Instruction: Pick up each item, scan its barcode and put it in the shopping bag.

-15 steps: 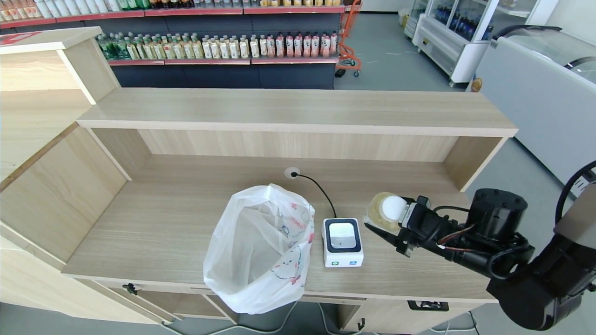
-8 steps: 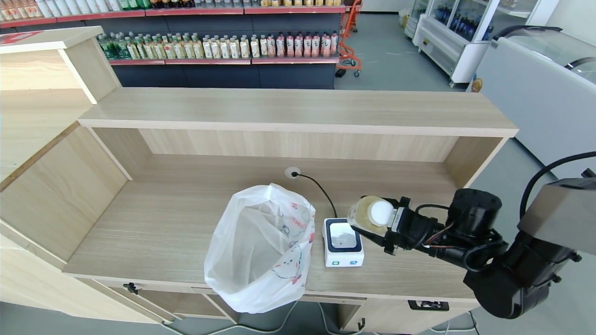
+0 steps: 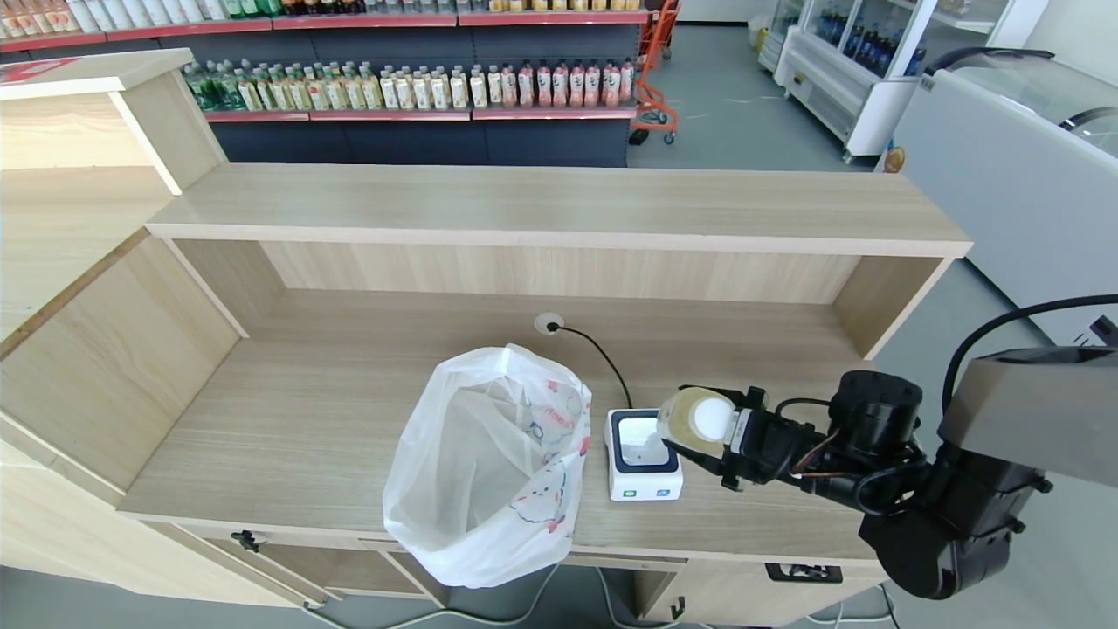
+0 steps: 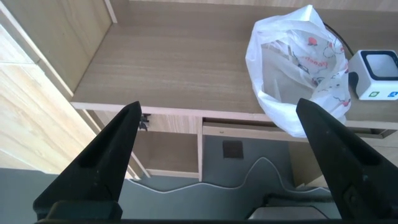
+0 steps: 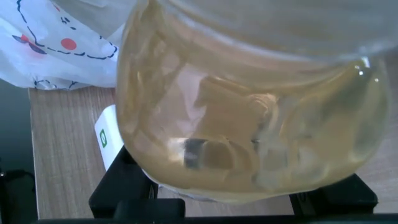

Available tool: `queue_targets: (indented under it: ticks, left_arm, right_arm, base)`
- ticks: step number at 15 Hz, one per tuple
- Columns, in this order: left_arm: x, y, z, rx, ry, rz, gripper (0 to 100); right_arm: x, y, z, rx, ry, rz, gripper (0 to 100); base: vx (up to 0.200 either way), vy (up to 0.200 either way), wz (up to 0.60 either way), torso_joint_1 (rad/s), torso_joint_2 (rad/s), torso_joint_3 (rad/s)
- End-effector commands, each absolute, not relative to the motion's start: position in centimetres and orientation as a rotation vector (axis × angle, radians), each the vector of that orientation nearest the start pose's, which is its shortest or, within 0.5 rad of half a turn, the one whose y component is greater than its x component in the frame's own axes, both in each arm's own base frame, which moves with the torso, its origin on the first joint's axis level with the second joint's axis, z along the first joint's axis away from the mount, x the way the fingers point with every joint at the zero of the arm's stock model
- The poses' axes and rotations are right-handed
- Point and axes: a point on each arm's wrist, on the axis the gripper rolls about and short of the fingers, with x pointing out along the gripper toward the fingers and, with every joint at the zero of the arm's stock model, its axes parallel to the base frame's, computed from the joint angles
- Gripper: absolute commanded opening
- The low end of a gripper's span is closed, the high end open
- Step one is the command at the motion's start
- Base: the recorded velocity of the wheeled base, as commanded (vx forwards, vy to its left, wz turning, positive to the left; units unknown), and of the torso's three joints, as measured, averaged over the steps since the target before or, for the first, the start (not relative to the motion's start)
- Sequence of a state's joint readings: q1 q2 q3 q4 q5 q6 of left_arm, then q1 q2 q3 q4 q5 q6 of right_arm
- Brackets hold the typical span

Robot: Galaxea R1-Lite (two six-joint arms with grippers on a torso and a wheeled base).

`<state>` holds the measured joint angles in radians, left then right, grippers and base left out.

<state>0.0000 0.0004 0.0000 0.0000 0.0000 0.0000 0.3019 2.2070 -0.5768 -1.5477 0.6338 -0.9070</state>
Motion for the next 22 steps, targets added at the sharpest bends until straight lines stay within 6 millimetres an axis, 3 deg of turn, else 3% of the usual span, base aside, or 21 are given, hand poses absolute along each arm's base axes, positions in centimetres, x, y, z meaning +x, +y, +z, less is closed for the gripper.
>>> queue_targets:
  ticks: [1, 12, 22]
  left_arm:
    - [-2.3, 0.0, 7.6, 0.000, -0.002, 0.000, 100]
    - [-2.3, 0.0, 7.6, 0.000, -0.002, 0.000, 100]
    - [-2.3, 0.0, 7.5, 0.000, 0.000, 0.000, 100]
  right_arm:
    - [32.5, 11.2, 4.4, -0.826, -0.319, 0.908, 0]
    - [35.8, 14.3, 2.8, -0.821, -0.401, 0.931, 0]
    - [36.3, 14.4, 1.7, -0.817, -0.402, 0.966, 0]
  base:
    - [0.000, 0.000, 0.00, 0.000, 0.00, 0.000]
    - [0.000, 0.000, 0.00, 0.000, 0.00, 0.000]
    - [0.000, 0.000, 0.00, 0.000, 0.00, 0.000]
